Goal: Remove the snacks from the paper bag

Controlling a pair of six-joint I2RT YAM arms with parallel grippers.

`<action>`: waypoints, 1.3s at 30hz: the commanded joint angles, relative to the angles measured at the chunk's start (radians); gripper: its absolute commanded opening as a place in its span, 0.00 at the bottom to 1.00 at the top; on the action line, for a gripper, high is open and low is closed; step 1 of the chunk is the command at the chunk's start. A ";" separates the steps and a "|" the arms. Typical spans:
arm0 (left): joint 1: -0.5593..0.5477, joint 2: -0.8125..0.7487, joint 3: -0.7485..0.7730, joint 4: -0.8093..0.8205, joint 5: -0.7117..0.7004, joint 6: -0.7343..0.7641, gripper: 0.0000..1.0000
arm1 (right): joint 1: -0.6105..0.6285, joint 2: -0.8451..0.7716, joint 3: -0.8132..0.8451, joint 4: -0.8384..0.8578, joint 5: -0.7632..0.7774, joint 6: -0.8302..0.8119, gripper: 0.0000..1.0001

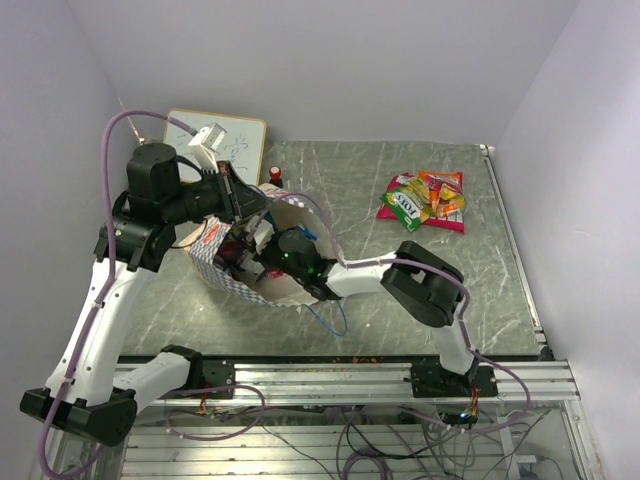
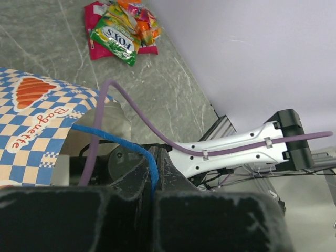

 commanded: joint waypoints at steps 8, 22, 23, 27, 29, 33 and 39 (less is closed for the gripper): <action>-0.013 -0.078 -0.045 0.004 -0.127 -0.067 0.07 | -0.014 -0.232 -0.090 -0.066 -0.003 0.015 0.00; -0.012 -0.063 -0.093 0.074 -0.187 -0.116 0.07 | -0.015 -0.608 -0.279 -0.224 -0.011 0.037 0.00; -0.013 -0.058 -0.093 0.077 -0.189 -0.115 0.07 | -0.015 -0.642 -0.287 -0.252 -0.011 0.028 0.00; -0.013 -0.039 -0.100 0.096 -0.196 -0.116 0.07 | -0.014 -0.780 -0.323 -0.352 0.024 0.016 0.00; -0.013 -0.028 -0.101 0.090 -0.207 -0.114 0.07 | -0.014 -0.858 -0.358 -0.360 0.086 0.041 0.00; -0.013 -0.026 -0.136 0.146 -0.198 -0.153 0.07 | -0.015 -0.982 -0.389 -0.345 0.276 0.100 0.00; -0.013 -0.013 -0.143 0.153 -0.200 -0.165 0.07 | -0.016 -1.015 -0.253 -0.453 0.431 -0.160 0.00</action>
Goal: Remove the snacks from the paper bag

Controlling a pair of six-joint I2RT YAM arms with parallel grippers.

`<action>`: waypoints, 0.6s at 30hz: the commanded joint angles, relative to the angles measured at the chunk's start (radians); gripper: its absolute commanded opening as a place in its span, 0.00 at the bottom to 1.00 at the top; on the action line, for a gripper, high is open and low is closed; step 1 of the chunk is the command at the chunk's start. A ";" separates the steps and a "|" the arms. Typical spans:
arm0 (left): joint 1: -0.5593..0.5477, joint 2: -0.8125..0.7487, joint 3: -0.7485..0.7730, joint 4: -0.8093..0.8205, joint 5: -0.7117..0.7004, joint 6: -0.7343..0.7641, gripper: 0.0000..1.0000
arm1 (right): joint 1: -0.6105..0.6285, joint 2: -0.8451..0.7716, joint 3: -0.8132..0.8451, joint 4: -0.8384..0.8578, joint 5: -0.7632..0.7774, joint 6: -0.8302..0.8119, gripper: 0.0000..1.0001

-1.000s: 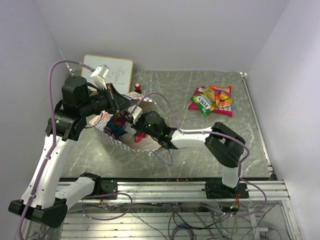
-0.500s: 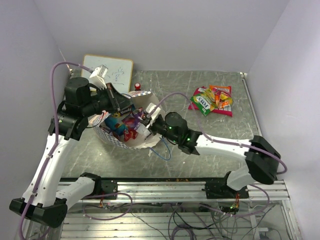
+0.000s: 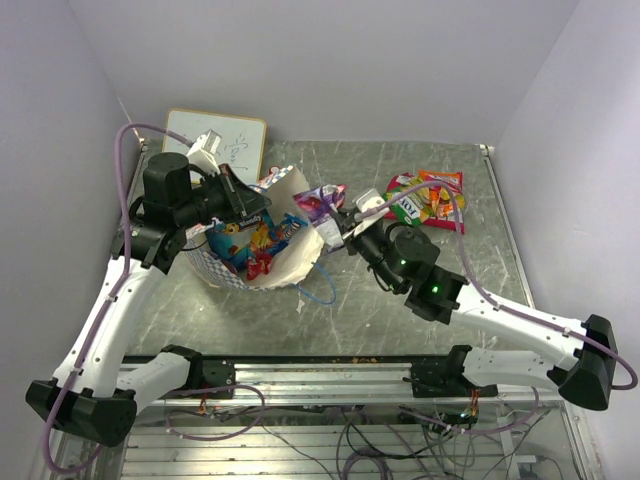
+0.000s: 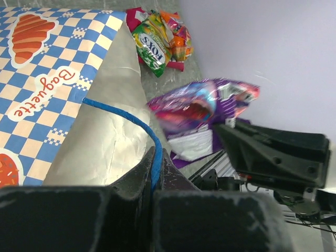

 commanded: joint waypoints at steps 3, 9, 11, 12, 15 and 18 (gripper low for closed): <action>-0.011 0.005 0.018 0.035 -0.018 0.000 0.07 | -0.007 -0.009 0.140 -0.006 0.192 -0.431 0.00; -0.011 -0.010 0.041 0.004 -0.042 0.011 0.07 | -0.203 0.048 0.140 0.200 0.216 -0.577 0.00; -0.011 -0.017 0.042 -0.004 -0.050 0.015 0.07 | -0.322 0.080 0.167 0.186 0.200 -0.426 0.00; -0.011 -0.021 0.042 -0.006 -0.053 0.017 0.07 | -0.375 0.098 0.172 0.176 0.197 -0.350 0.00; -0.011 -0.026 0.044 -0.004 -0.056 0.017 0.07 | -0.514 0.171 0.236 0.112 0.211 -0.083 0.00; -0.011 -0.018 0.050 0.002 -0.048 0.018 0.07 | -0.655 0.243 0.274 0.013 0.171 0.166 0.00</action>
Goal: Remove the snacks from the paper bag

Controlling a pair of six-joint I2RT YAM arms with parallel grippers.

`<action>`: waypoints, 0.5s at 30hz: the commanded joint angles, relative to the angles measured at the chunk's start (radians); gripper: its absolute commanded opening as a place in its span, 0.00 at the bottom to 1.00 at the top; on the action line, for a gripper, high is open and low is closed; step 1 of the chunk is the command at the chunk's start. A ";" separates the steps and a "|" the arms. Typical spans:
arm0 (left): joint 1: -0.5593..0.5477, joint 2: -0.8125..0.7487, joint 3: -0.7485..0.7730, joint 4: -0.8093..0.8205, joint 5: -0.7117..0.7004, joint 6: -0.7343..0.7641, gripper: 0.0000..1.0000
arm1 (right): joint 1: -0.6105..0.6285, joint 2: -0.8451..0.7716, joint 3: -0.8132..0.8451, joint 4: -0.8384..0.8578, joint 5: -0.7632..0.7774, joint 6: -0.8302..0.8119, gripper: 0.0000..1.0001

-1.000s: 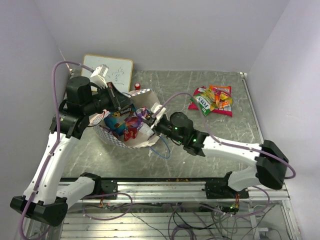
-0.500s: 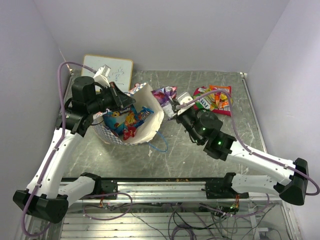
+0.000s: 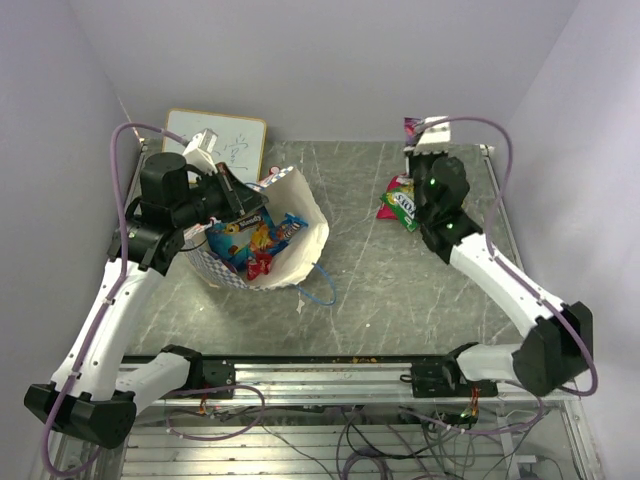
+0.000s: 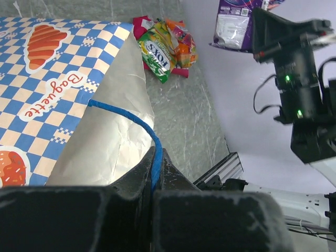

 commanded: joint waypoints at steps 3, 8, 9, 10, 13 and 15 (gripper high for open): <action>-0.010 -0.009 0.040 0.018 -0.008 0.013 0.07 | -0.265 0.100 0.068 -0.086 -0.154 0.564 0.00; -0.010 -0.003 0.043 0.014 -0.006 0.017 0.07 | -0.411 0.151 0.017 -0.015 -0.289 0.705 0.00; -0.010 -0.001 0.046 0.011 -0.006 0.024 0.07 | -0.436 0.164 0.011 -0.017 -0.308 0.740 0.00; -0.009 0.002 0.049 0.003 -0.007 0.029 0.07 | -0.460 0.178 0.004 -0.008 -0.328 0.769 0.00; -0.010 0.015 0.065 -0.009 -0.005 0.047 0.07 | -0.516 0.218 -0.019 0.014 -0.378 0.845 0.00; -0.010 0.023 0.076 -0.018 -0.002 0.056 0.07 | -0.540 0.245 -0.057 0.026 -0.416 0.876 0.00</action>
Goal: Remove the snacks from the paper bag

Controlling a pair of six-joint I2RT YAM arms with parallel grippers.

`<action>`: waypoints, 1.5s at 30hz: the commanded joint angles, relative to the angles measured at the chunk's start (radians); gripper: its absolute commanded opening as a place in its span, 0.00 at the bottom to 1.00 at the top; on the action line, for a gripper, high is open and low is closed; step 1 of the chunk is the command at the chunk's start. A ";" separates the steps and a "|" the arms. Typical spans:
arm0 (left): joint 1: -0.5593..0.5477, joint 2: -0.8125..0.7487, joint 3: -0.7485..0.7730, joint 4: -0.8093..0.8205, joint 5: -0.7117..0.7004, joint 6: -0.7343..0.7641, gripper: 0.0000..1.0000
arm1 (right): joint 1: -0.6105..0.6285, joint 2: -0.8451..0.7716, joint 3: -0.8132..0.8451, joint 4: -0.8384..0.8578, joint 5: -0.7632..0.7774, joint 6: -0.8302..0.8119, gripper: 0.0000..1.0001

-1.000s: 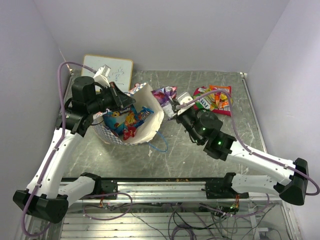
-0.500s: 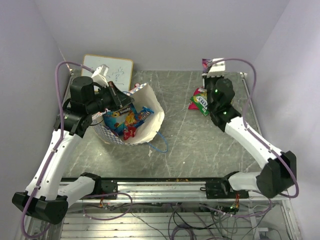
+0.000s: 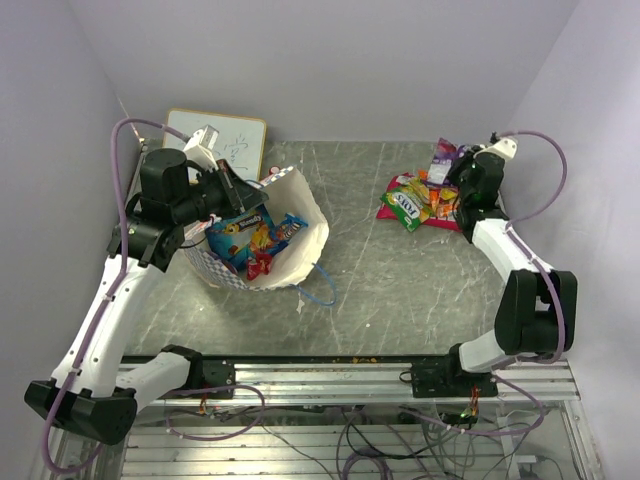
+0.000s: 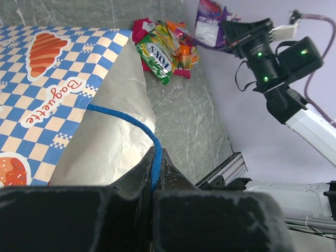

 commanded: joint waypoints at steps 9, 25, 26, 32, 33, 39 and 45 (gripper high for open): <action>-0.010 0.019 0.064 -0.028 0.016 0.047 0.07 | -0.119 0.221 -0.071 0.178 -0.203 0.111 0.00; -0.010 -0.029 0.021 -0.015 0.044 -0.008 0.07 | -0.131 0.350 -0.086 0.179 -0.381 0.109 0.22; -0.010 -0.034 0.018 -0.017 0.044 -0.007 0.07 | -0.130 0.348 -0.083 0.167 -0.381 0.107 0.24; -0.010 -0.041 -0.003 0.007 0.060 -0.021 0.07 | -0.130 0.317 -0.019 0.025 -0.360 0.016 0.39; -0.010 -0.039 -0.001 0.011 0.063 -0.023 0.07 | -0.130 0.307 0.010 0.008 -0.355 -0.004 0.42; -0.010 -0.043 -0.002 0.021 0.072 -0.020 0.07 | -0.130 0.241 0.073 -0.066 -0.324 -0.102 0.61; -0.010 -0.028 -0.037 0.079 0.108 -0.044 0.07 | -0.129 0.165 0.124 -0.184 -0.287 -0.174 0.77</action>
